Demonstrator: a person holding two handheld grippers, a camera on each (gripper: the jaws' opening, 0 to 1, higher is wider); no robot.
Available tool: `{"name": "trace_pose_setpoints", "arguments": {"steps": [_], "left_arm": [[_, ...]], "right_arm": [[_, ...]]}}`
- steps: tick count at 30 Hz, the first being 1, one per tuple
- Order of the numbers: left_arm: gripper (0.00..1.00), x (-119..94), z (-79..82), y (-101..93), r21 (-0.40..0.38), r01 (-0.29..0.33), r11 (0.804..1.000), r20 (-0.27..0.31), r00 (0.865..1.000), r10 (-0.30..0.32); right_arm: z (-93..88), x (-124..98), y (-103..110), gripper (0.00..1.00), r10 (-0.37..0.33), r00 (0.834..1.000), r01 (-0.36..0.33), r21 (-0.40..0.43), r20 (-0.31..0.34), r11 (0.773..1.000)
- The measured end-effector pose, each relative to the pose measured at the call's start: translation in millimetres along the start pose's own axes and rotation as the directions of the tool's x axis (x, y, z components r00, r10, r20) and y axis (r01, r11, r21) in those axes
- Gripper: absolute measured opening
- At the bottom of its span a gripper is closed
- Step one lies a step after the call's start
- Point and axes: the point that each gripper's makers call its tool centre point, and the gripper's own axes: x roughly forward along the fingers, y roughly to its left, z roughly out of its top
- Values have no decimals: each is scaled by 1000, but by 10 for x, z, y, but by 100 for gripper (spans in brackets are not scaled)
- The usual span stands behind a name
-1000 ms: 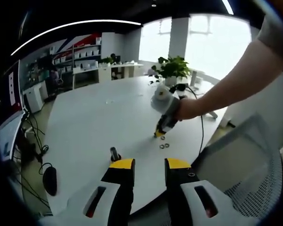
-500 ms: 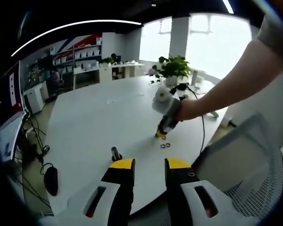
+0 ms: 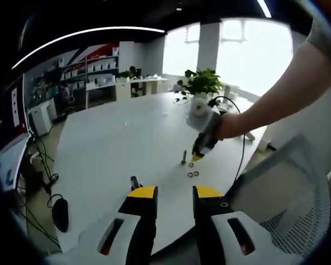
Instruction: Place the washer onto the threaded stud by aligning its center hole with the stud, sliding it down to the base, and recovering from edge contact or off-axis alignment until the washer reaches the visible bottom stop.
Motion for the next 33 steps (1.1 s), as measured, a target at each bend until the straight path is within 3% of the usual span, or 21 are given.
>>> {"name": "trace_pose_setpoints", "arguments": {"steps": [8,23,33], "left_arm": [[23,-4,15,-40,20,12,1000,7,1000,-12],[23,2,41,-87,23,38,999,14,999,-38],[23,10,30,-99,18,47,999,10,999,-48]], "right_arm": [[-123,-91,71,20,-11,1000,10,30,12,1000],[-482,-67,75,21,4,1000,-6,127,15,992],[-380,-57,104,22,10,999,-16,138,38,990]]}}
